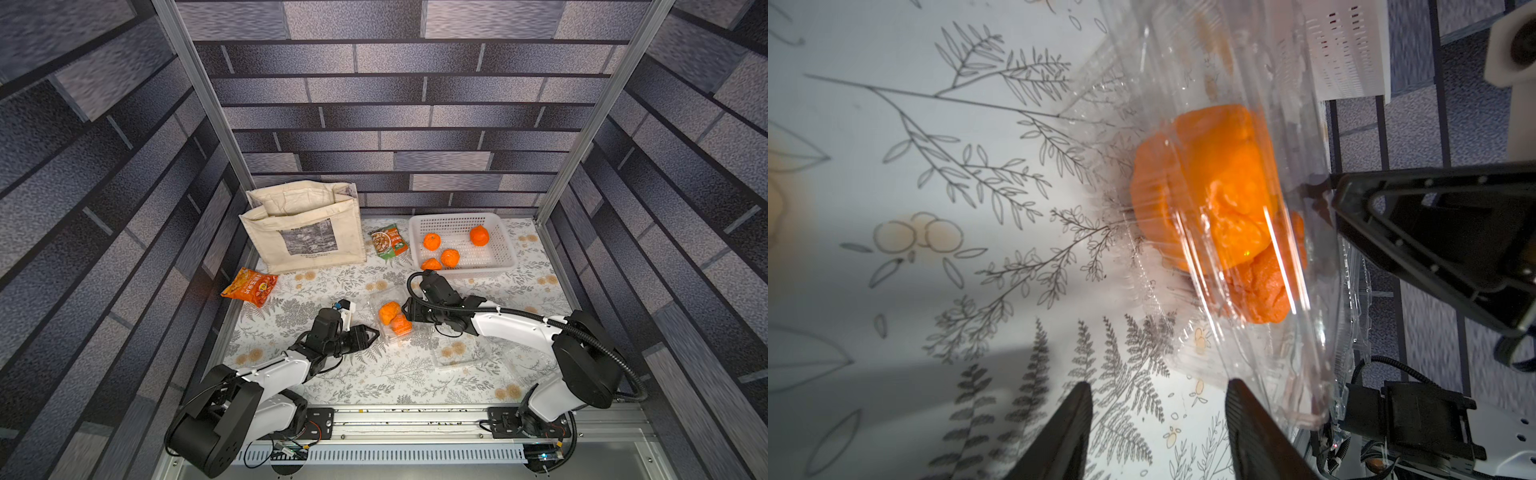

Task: Take oranges out of containers
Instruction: Open the packing box at the center of the board.

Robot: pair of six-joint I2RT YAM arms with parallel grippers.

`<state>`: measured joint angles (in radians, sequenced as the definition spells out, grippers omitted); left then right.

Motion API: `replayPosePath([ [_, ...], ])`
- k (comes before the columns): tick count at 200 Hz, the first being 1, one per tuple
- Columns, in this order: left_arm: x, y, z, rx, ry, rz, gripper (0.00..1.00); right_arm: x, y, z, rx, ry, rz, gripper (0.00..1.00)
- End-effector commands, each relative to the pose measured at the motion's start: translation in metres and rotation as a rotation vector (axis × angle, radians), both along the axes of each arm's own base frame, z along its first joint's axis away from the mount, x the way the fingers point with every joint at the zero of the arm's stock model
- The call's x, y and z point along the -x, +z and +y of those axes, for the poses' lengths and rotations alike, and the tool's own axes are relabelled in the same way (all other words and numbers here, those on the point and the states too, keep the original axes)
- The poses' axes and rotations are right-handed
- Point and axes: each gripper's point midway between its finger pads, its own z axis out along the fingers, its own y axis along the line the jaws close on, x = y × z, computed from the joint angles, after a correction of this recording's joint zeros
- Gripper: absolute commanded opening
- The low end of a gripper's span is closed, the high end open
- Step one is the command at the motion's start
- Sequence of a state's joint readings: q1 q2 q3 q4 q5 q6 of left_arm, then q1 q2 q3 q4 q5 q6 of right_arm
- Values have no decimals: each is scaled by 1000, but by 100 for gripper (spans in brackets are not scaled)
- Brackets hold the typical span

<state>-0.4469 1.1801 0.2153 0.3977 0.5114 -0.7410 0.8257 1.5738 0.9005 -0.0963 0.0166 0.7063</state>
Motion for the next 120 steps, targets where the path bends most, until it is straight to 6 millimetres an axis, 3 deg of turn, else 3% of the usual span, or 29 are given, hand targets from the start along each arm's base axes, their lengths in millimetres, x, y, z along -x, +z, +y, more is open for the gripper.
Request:
replayPosePath([
  [1, -9, 9, -6, 2, -1, -35, 54, 1, 3, 5, -22, 2, 1, 64],
  [120, -5, 11, -8, 0, -7, -42, 56, 8, 0, 8, -59, -8, 28, 62],
])
